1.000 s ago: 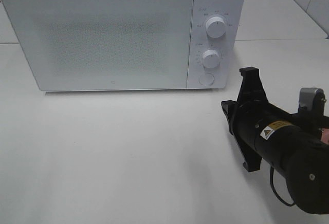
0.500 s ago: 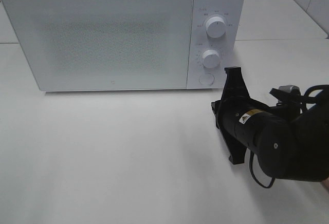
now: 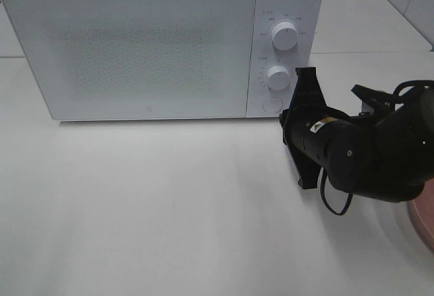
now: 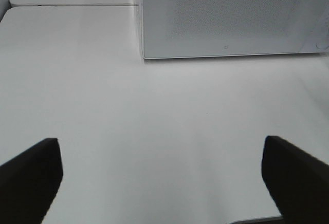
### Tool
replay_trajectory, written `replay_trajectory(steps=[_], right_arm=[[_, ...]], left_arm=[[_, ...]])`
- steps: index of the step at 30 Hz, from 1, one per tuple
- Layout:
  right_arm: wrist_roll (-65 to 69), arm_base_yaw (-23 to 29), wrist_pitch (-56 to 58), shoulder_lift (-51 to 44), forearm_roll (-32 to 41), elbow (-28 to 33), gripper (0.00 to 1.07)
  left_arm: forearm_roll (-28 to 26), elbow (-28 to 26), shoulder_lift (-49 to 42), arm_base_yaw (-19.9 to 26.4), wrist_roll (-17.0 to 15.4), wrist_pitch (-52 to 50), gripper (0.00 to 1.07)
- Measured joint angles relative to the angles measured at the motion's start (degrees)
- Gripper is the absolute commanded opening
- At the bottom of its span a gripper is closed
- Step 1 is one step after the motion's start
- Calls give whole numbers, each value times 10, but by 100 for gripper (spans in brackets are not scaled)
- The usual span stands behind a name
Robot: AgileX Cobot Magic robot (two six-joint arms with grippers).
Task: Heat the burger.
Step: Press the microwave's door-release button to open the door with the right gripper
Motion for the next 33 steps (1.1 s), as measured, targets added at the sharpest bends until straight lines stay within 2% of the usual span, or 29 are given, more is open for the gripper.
replay_trajectory(steps=[20,33], right_arm=[[-17,-20,29,97,0,-113,0],[-31,-33,11,109,9,-128,0]], left_arm=[[0,0,0,0,0,0,98],[0,0,0,0,0,0,98]])
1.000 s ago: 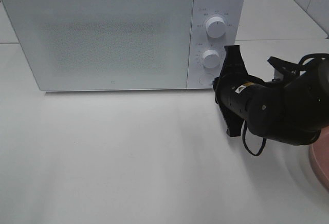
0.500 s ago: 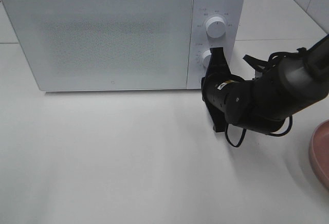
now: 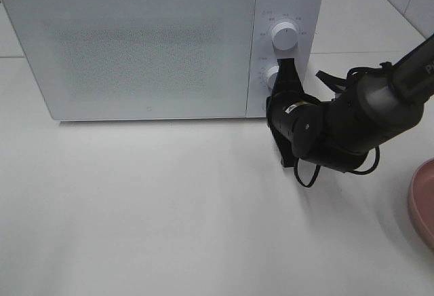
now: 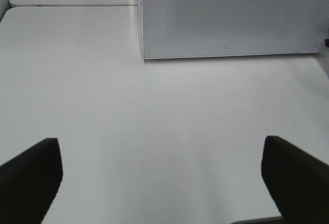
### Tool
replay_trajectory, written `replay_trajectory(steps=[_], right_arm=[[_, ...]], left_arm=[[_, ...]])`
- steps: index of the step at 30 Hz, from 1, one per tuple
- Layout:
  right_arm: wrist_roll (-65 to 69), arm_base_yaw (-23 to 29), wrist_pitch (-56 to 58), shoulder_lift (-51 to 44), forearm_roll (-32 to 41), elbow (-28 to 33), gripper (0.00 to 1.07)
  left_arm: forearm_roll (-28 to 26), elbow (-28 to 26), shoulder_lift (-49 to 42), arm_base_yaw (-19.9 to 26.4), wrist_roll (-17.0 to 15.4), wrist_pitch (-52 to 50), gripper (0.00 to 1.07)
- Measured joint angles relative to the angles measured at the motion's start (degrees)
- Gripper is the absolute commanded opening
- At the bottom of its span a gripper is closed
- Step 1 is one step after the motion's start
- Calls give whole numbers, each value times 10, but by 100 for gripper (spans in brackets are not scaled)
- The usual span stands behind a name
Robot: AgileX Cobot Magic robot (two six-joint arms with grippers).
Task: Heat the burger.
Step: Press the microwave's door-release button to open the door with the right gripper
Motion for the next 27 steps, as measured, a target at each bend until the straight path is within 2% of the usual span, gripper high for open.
replay_trajectory(steps=[27], right_arm=[[-3,-6,-30,40,6,-26,0]], left_arm=[[0,0,0,0,0,0,98]])
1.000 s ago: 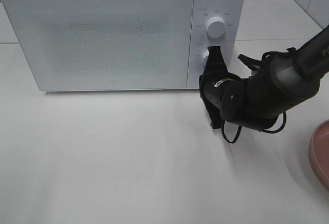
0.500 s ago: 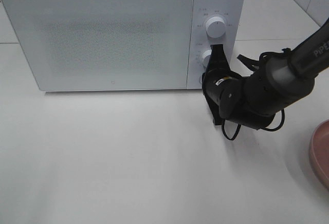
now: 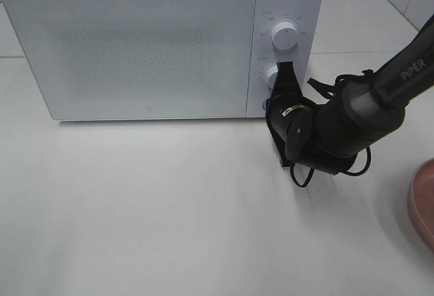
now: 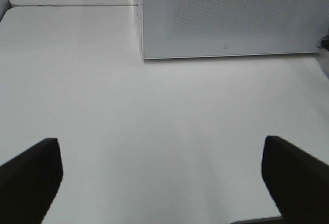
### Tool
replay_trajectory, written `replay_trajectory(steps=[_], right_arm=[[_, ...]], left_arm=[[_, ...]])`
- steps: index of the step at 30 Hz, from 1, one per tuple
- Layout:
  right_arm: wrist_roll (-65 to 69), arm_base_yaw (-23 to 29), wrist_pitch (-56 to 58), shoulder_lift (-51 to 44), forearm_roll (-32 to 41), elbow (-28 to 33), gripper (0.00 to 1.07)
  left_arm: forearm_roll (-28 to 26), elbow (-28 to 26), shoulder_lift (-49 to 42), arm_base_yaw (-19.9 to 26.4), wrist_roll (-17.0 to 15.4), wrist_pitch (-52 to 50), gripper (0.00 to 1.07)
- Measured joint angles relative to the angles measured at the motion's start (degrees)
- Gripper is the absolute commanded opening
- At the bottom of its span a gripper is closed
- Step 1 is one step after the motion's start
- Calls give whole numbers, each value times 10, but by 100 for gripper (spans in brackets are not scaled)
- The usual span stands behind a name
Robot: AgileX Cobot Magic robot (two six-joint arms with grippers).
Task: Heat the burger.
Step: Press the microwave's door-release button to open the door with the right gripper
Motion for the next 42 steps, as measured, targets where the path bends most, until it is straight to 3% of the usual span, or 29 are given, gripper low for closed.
replay_trajectory(steps=[14,42], right_arm=[[1,7,-41,5,2,-3,0],[-10,2,-1,23,22,-41,0]], left_arm=[[0,0,0,0,0,0,98],[0,0,0,0,0,0,98]])
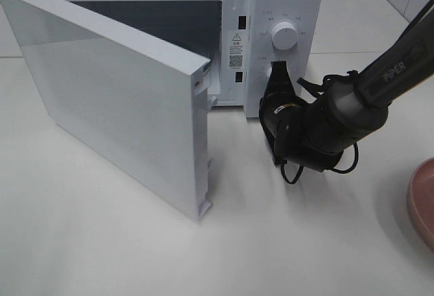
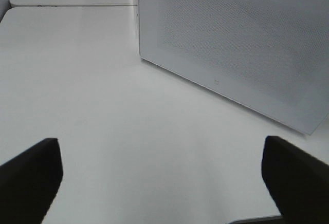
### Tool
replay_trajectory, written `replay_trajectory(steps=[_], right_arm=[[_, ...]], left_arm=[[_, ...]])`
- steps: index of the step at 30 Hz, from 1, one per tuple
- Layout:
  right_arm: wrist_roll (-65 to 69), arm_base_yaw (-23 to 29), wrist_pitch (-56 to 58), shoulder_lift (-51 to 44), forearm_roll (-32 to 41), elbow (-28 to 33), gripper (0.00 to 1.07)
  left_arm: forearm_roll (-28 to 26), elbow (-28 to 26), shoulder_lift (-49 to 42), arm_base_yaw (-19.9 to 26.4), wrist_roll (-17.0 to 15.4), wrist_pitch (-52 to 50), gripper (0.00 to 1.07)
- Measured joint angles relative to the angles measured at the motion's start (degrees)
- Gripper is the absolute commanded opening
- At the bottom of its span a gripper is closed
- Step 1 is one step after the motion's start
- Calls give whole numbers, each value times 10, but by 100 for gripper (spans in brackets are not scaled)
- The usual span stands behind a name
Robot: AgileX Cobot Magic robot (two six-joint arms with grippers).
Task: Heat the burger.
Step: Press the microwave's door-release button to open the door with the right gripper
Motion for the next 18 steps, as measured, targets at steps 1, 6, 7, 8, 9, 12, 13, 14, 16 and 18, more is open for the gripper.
replay_trajectory(steps=[1,6,7,8,9,12,13,14,16,18], right_arm=[[1,0,2,-1,0,0,0],[30,-6,25,-11,-7,4,0],[30,-6,25,-11,-7,4,0],[34,-9,30,-15,-17,9,0],[36,-10,30,-17,-23,11,0],[40,-14,29,-27,-34,20,0],[40,-14,29,-27,-34,20,0],[42,-16,30,-29,-46,25,0],[47,-17,31,-34,-57,32,0],[53,-18,32,-37,-62,36,0]], left_arm=[[0,0,0,0,0,0,98],[0,0,0,0,0,0,98],[0,0,0,0,0,0,98],[0,0,0,0,0,0,98],[0,0,0,0,0,0,98],[0,0,0,0,0,0,98],[0,0,0,0,0,0,98],[0,0,0,0,0,0,98],[0,0,0,0,0,0,98],[0,0,0,0,0,0,98]])
